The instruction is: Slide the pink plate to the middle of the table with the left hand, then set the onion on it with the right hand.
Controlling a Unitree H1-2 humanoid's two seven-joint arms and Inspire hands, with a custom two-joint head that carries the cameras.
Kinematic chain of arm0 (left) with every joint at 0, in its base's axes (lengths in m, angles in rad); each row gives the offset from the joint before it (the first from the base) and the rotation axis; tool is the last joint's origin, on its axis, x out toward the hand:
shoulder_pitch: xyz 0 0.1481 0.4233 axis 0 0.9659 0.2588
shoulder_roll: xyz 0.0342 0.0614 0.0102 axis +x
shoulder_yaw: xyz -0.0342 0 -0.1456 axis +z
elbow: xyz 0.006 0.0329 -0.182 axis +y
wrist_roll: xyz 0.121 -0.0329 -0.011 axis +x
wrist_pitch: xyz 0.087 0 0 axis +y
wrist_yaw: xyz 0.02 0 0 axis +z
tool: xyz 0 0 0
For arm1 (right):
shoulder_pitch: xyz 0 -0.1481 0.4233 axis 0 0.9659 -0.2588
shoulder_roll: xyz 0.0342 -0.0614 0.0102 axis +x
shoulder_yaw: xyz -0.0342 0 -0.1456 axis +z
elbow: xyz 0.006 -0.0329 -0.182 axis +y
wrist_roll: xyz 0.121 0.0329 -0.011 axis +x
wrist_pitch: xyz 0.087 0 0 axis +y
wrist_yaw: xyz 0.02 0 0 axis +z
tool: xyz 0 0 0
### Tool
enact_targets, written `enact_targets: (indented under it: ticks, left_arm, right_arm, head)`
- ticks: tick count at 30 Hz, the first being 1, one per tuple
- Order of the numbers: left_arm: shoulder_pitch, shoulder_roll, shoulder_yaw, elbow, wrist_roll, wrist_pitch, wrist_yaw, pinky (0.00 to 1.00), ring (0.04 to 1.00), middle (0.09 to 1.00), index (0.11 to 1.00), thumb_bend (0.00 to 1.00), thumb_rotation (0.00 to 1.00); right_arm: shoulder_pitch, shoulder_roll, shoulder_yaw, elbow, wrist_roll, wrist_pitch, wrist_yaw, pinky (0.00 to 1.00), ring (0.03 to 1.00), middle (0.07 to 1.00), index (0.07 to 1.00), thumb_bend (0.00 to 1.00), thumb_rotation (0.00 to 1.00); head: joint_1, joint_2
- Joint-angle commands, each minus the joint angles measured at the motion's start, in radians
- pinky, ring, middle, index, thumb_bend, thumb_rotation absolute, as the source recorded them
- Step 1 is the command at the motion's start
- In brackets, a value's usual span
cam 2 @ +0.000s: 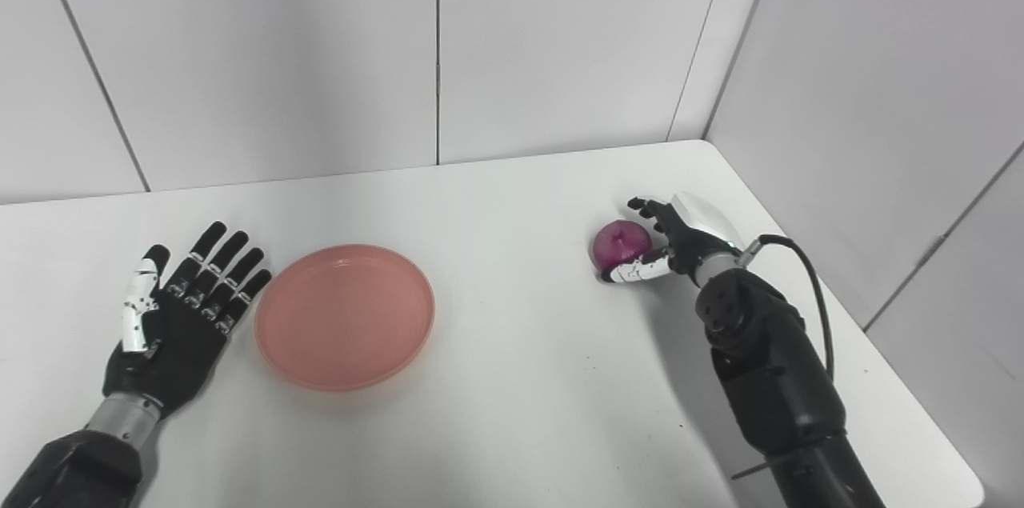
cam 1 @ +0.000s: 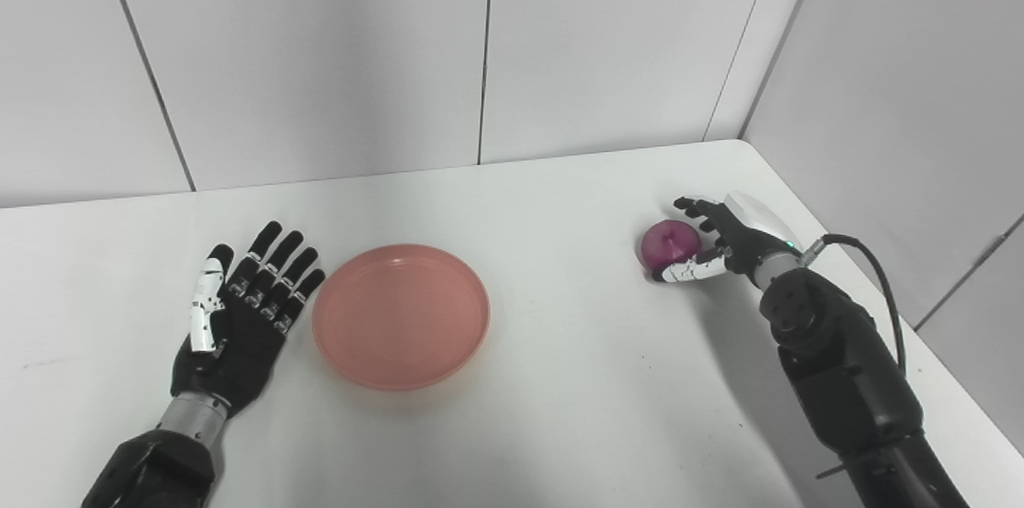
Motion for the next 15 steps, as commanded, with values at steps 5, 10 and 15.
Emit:
enact_targets:
  ticks: [5,10,15]
  left_arm:
    - [0.043,0.010,-0.005,0.029,0.037,0.066,0.055,0.95,0.947,0.952,0.939,0.38,1.00]
    - [0.044,0.012,-0.007,0.027,0.037,0.065,0.051,0.95,0.950,0.954,0.943,0.38,1.00]
    - [0.044,0.013,-0.004,0.026,0.031,0.070,0.051,0.96,0.952,0.957,0.945,0.38,1.00]
  right_arm:
    - [-0.035,-0.046,0.012,-0.034,0.008,-0.006,-0.033,0.58,0.640,0.689,0.693,0.88,0.19]
    - [-0.037,-0.054,0.030,-0.045,0.016,-0.005,-0.037,0.46,0.536,0.592,0.562,0.80,0.10]
    - [-0.039,-0.060,0.044,-0.047,0.019,-0.009,-0.044,0.40,0.479,0.544,0.493,0.54,0.13]
  head:
    - [0.001,-0.001]
    - [0.000,0.002]
    - [0.000,0.002]
